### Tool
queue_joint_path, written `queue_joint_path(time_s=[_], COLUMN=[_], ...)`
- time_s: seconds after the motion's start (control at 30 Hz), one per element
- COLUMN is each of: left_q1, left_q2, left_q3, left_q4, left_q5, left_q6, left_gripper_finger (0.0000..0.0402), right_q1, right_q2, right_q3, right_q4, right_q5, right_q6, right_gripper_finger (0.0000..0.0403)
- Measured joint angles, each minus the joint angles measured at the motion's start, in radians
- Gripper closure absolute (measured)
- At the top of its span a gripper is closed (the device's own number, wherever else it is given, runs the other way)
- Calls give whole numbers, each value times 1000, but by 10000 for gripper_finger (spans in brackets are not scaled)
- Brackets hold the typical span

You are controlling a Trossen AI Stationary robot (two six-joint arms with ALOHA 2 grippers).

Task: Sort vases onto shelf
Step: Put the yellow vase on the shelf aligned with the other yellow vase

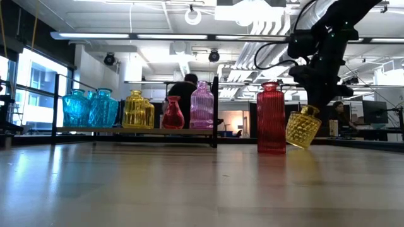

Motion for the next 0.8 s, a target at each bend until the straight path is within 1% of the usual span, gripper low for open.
queue_joint_path(time_s=[0.1,0.17,0.27,0.33,0.47,0.63,0.8], left_q1=[0,0,0,0,0,0,0], left_q2=[0,0,0,0,0,0,0], left_q3=[0,0,0,0,0,0,0], left_q4=[0,0,0,0,-1,-2,-8], left_q5=[0,0,0,0,0,0,0], left_q6=[0,0,0,0,0,1,1], left_gripper_finger=[401,401,401,401,401,401,401], right_q1=[19,38,82,112,170,239,314], right_q2=[0,-3,-6,-11,-11,-12,6], right_q3=[0,0,21,61,196,438,666], right_q4=[0,0,-20,-21,-85,-184,-164], right_q5=[-1,0,0,3,65,176,219], right_q6=[18,36,51,55,56,59,63], right_gripper_finger=[374,371,384,393,392,391,391])
